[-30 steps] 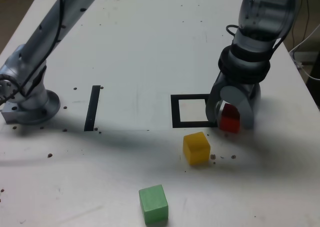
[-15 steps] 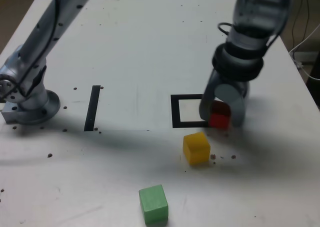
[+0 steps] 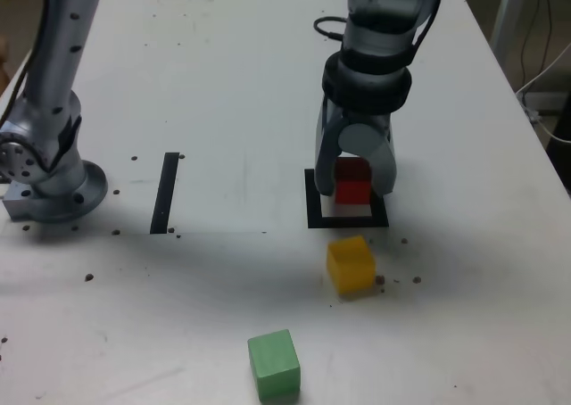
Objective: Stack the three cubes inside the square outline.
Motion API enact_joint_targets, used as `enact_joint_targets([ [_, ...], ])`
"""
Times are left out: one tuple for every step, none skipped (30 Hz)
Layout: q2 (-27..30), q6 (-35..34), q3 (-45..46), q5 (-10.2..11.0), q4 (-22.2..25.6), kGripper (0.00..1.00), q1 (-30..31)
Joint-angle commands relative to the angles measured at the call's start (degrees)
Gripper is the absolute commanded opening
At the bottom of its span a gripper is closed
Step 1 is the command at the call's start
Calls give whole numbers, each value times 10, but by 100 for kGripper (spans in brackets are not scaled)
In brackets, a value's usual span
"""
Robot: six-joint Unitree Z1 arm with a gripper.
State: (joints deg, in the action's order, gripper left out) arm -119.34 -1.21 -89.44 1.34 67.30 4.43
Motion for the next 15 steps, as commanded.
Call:
enact_joint_targets([
  [9, -1, 12, -3, -11, 24, -6],
  [11, -1, 19, -4, -17, 24, -9],
  [13, -1, 26, -4, -23, 24, -12],
  [16, -1, 32, -4, -29, 24, -15],
  [19, -1, 41, -5, -36, 24, -19],
  [21, -1, 47, -5, -40, 24, -21],
  [22, -1, 54, -5, -45, 24, -24],
  [23, -1, 60, -6, -50, 24, -27],
  [24, -1, 65, -7, -54, 24, -30],
  [25, -1, 70, -7, -58, 24, -32],
  [25, 0, 75, -8, -61, 24, -34],
  [25, 0, 78, -9, -65, 24, -35],
  [24, 0, 82, -10, -69, 24, -36],
  [24, 1, 84, -11, -73, 26, -36],
  [23, 2, 87, -12, -78, 31, -37],
])
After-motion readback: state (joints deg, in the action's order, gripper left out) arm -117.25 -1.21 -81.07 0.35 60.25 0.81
